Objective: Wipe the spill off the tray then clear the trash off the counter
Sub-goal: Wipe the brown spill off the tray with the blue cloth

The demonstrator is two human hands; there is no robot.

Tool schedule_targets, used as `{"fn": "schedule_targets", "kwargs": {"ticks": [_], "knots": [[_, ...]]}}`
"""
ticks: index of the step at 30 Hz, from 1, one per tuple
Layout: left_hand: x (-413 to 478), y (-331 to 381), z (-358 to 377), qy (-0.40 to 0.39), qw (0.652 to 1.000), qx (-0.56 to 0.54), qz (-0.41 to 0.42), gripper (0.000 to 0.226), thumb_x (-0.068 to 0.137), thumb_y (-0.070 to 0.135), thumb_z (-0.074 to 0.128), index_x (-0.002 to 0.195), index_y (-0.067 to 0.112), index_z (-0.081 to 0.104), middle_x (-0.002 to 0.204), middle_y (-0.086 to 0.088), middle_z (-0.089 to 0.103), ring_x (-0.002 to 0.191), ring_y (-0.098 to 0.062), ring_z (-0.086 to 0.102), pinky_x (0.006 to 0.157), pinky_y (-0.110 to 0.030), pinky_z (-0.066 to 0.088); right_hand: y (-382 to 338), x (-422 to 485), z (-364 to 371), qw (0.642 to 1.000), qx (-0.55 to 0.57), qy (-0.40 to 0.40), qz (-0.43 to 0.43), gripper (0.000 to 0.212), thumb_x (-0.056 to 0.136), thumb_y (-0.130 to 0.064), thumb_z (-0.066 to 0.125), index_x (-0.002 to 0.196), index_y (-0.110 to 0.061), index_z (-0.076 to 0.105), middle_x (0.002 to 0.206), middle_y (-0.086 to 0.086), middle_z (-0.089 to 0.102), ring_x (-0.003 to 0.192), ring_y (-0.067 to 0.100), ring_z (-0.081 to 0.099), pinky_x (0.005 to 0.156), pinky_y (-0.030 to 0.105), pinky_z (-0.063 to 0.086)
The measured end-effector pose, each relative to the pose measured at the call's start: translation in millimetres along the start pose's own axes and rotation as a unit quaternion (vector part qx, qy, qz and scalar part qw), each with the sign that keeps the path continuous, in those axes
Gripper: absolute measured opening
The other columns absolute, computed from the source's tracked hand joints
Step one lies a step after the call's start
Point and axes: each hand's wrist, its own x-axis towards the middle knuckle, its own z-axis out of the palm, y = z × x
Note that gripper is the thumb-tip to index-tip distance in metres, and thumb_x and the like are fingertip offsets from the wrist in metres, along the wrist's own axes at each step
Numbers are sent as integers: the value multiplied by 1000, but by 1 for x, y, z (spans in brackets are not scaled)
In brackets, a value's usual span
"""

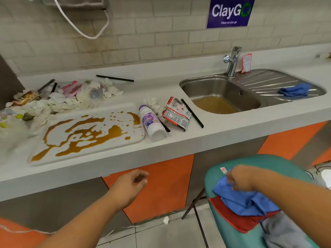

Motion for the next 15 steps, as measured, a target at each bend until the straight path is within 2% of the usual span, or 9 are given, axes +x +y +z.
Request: {"fn": "schedule_targets", "kwargs": {"ticks": [2, 5, 8, 11, 12, 13, 14, 15], "knots": [[3, 0, 3, -2, 1000, -5, -11, 19, 94, 29, 56, 108, 40, 56, 115, 19, 60, 108, 2, 55, 89, -11, 39, -4, 6, 15, 999, -49, 3, -4, 38, 92, -33, 46, 121, -12, 58, 130, 10, 57, 119, 26, 53, 97, 30, 42], [2, -1, 7, -3, 1000, -4, -18, 18, 94, 28, 56, 105, 43, 55, 114, 19, 60, 108, 2, 55, 86, -9, 37, -23, 6, 44, 997, -71, 16, 23, 43, 92, -44, 46, 125, -17, 53, 133, 5, 52, 122, 25, 50, 96, 32, 41], [3, 3, 9, -2, 1000, -8, -24, 19, 94, 28, 56, 102, 45, 55, 114, 19, 60, 107, 3, 55, 84, -8, 37, -11, 23, 54, 997, -66, 19, 41, 32, 94, -31, 45, 124, -25, 53, 131, 2, 51, 120, 23, 51, 95, 35, 46], [3, 8, 10, -2, 999, -20, -30, 19, 94, 29, 56, 104, 45, 56, 114, 20, 60, 108, 3, 55, 83, -7, 37, 1, 28, 33, 999, 29, 18, 29, 37, 93, -20, 39, 122, -39, 52, 124, 5, 59, 112, 27, 58, 92, 37, 49], [2, 10, 10, -1, 999, -20, -28, 18, 94, 29, 56, 104, 44, 57, 113, 20, 61, 108, 3, 55, 82, -6, 37, 6, 26, 21, 996, 80, 12, 30, 38, 95, -20, 37, 126, -36, 51, 123, 10, 59, 109, 29, 58, 92, 35, 48], [2, 13, 9, 1, 999, -25, -27, 18, 94, 29, 56, 105, 44, 58, 113, 20, 61, 108, 3, 55, 82, -6, 37, 13, 23, 9, 987, 154, -3, 52, 33, 96, -19, 37, 123, -26, 55, 117, 15, 61, 99, 29, 58, 87, 33, 48], [1, 16, 8, 3, 999, -27, -25, 18, 94, 29, 56, 106, 42, 59, 113, 20, 61, 108, 3, 55, 82, -5, 37, 22, 19, 0, 968, 241, -6, 71, 26, 93, -17, 39, 107, -15, 62, 101, 17, 62, 84, 28, 55, 76, 33, 48], [1, 20, 6, 6, 999, -30, -23, 18, 94, 30, 56, 107, 41, 59, 113, 20, 62, 108, 4, 55, 82, -5, 37, 31, 12, -7, 943, 325, -4, 71, 18, 88, -11, 42, 84, -11, 60, 81, 14, 57, 71, 25, 47, 63, 31, 44]]}}
